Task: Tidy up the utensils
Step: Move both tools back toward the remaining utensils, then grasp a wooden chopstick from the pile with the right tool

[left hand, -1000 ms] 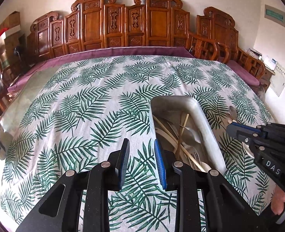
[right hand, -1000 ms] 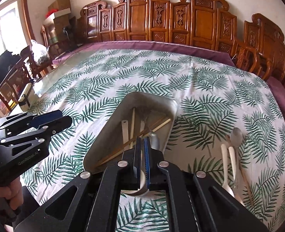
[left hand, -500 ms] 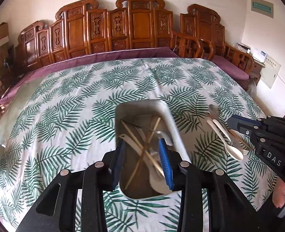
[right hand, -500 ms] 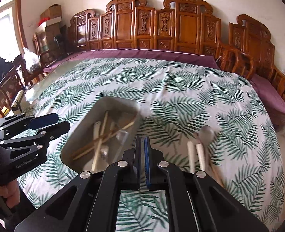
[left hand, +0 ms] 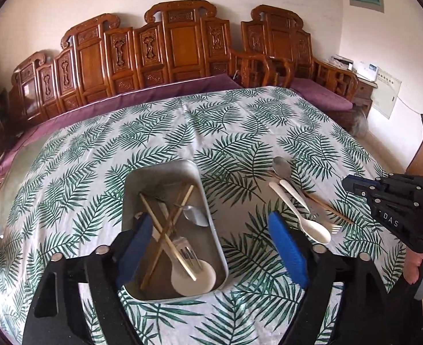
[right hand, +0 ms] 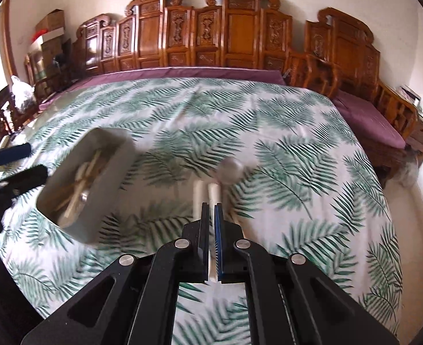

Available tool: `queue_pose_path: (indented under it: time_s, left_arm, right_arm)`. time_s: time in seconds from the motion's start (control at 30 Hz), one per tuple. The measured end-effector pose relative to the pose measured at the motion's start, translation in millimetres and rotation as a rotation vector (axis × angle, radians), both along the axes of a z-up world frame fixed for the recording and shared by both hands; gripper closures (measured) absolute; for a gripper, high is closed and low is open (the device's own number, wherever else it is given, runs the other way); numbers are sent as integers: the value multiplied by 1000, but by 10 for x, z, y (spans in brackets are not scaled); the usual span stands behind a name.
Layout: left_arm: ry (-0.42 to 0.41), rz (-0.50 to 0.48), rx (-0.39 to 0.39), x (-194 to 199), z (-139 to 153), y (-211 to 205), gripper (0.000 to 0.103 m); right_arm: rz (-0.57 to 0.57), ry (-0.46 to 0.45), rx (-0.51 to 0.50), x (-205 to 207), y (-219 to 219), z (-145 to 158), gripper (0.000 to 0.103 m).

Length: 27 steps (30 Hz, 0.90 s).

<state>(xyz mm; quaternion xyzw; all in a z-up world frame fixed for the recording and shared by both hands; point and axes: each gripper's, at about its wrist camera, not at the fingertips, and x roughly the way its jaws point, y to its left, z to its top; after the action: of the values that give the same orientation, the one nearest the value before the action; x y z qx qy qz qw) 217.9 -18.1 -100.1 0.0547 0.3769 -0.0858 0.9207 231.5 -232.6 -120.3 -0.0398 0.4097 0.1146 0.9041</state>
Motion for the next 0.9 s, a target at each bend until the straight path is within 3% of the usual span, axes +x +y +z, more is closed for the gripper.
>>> queue_pose_path:
  time_s: [0.33,0.43,0.9]
  left_arm:
    - [38,-32,24,13,-126,-270,11]
    - [56,-41,31,9,-202,-362,11]
    - [127,-70,26,-1,-544,-690,11]
  right_arm:
    - [-12,46,12,68,-376,-289,97]
    - [-1,80,21,106,-460,-430,86]
    - [73,141,30,315,-426,-728,85]
